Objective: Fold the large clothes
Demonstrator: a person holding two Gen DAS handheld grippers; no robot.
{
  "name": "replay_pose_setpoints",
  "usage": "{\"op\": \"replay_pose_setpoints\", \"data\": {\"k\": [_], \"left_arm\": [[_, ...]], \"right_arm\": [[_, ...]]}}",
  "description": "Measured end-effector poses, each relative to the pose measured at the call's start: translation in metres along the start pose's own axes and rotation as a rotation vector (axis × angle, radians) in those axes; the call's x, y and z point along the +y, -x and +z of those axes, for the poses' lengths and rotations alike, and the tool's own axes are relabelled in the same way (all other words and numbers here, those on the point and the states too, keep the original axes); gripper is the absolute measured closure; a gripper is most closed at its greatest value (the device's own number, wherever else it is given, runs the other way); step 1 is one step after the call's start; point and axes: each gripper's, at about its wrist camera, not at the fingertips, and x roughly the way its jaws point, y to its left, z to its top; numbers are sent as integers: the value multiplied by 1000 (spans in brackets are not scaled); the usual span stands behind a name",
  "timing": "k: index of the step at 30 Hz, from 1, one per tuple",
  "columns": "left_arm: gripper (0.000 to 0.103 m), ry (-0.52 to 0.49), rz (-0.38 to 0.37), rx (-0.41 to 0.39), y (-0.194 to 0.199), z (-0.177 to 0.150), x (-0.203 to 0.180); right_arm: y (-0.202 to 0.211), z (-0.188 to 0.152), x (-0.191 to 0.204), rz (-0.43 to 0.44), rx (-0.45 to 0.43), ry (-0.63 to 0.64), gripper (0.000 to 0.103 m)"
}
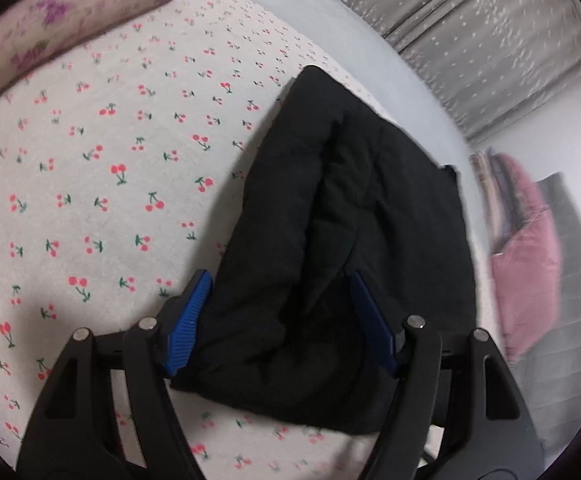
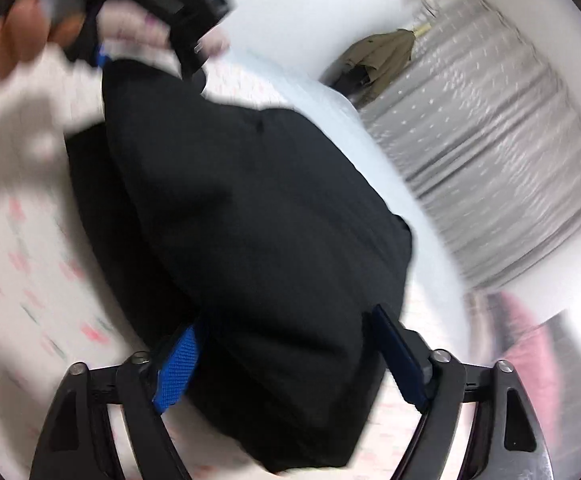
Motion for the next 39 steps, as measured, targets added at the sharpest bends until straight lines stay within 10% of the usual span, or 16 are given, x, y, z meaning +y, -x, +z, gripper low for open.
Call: {"op": "replay_pose_setpoints", "data": {"k": [2, 5, 21, 26, 33, 37, 39], "left_arm": [[37, -24, -1, -12, -6, -2, -5], [88, -78, 39, 21, -20, -4, -12], [89, -113, 109, -29, -12, -2, -16], [89, -138, 122, -31, -11, -4, -19], [88, -158, 144, -32, -11, -5, -24], [88, -156, 145, -32, -11, -4, -23], [88, -158, 148, -33, -10, -4, -23]], "right_arm": [[0, -3, -6, 34, 16, -64, 64], [-3, -14, -34, 53, 47, -231, 73], [-16, -6, -22, 28, 97, -255, 70], [6, -21, -24, 161, 78, -166, 23], [44, -33, -122, 519, -131, -565, 24], [-8, -49, -136, 588, 1, -765, 60], [-29, -54, -122, 629, 59, -795, 62]]}}
